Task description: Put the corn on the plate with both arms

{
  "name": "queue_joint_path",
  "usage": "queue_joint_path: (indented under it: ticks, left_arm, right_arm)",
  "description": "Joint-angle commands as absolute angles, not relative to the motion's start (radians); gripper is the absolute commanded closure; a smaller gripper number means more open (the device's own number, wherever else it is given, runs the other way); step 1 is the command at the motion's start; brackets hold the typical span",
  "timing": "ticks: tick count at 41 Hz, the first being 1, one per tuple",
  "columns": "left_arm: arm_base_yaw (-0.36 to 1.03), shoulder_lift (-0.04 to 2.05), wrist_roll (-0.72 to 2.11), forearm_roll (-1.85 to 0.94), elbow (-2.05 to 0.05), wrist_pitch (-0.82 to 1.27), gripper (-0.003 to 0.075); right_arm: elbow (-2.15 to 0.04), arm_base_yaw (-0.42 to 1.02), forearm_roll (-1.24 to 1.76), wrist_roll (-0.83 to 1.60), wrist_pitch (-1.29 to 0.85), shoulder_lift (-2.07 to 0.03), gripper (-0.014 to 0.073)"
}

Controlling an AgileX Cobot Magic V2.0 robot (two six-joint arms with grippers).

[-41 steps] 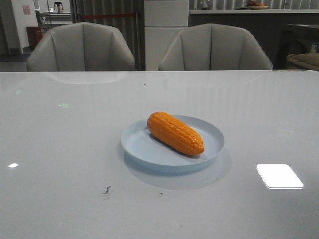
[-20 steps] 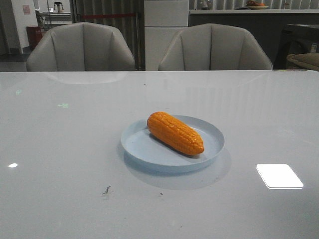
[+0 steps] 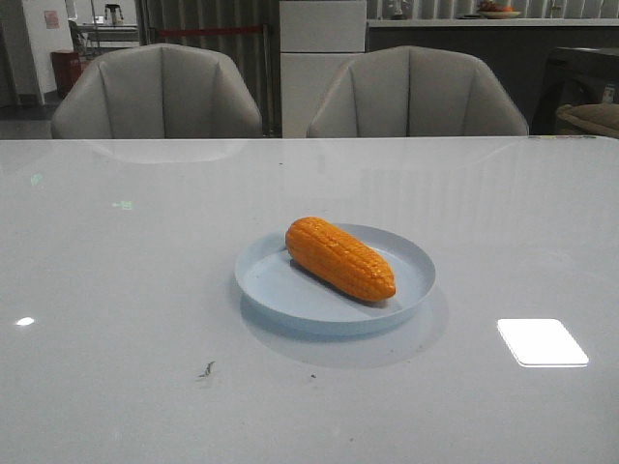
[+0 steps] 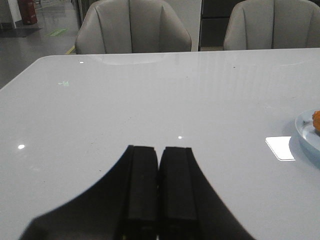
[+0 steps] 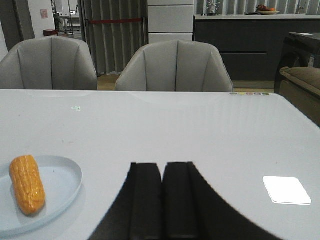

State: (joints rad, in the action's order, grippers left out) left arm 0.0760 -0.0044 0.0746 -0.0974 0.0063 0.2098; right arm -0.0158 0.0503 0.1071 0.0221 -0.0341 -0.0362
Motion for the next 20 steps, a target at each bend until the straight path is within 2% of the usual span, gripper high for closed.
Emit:
queue_joint_path:
  ticks: [1, 6, 20]
  left_arm:
    - [0.082, -0.023, 0.074, -0.11, 0.01, 0.119, 0.0631]
    - [0.082, -0.021, 0.074, -0.11, 0.01, 0.119, 0.0631]
    - [0.082, -0.021, 0.074, -0.11, 0.01, 0.119, 0.0631]
  right_arm:
    - [0.013, 0.046, 0.108, 0.032, -0.018, 0.023, 0.0557]
    - [0.012, 0.046, 0.108, 0.032, -0.095, 0.033, 0.0557]
    - [0.012, 0.046, 0.108, 0.032, -0.087, 0.033, 0.0557]
